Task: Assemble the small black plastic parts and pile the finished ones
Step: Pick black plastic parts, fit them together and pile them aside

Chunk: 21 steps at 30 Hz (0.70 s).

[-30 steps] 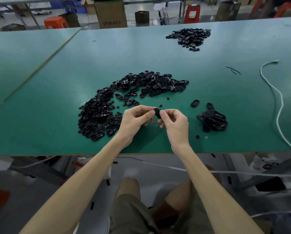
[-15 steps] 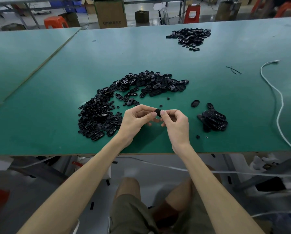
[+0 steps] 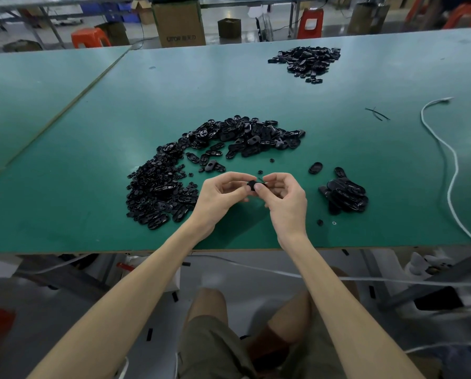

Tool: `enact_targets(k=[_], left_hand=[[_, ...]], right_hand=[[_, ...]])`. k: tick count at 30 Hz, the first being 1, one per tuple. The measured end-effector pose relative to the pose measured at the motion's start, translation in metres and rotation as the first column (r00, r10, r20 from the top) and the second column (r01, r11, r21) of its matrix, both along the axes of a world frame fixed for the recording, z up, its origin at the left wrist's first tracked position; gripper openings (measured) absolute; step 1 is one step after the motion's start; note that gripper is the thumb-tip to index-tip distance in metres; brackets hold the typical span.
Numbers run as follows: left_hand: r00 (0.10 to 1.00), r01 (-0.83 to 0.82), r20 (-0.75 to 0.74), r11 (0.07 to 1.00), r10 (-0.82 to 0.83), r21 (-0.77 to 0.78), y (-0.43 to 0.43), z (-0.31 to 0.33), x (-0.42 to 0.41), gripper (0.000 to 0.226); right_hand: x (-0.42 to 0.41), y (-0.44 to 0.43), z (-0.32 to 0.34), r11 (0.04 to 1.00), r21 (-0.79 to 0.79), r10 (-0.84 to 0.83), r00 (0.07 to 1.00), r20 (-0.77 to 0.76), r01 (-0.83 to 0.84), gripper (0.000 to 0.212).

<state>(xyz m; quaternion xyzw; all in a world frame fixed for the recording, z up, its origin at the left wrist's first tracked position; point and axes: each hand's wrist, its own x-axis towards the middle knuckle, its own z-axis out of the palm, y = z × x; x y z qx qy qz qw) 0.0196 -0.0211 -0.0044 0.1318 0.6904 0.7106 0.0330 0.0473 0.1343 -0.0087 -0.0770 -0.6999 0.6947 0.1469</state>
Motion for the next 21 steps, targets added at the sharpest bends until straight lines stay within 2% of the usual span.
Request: enact_targets(k=[6, 14, 21], left_hand=[[0.999, -0.014, 0.036, 1.0, 0.013, 0.028, -0.0015, -0.001, -0.0017, 0.016], [0.999, -0.011, 0.033, 0.998, 0.013, -0.062, -0.0008, -0.0027, -0.0023, 0.015], [1.0, -0.002, 0.03, 0.998, 0.003, -0.058, -0.0003, -0.0022, -0.0018, 0.017]], right_hand=[[-0.0003, -0.0012, 0.0004, 1.0, 0.0, -0.008, 1.0, 0.003, 0.008, 0.018], [-0.0006, -0.0002, -0.0009, 0.999, -0.008, 0.051, 0.999, -0.005, -0.051, 0.014], [-0.001, 0.0015, -0.0027, 0.995, -0.057, 0.079, 0.996, -0.039, -0.081, 0.016]])
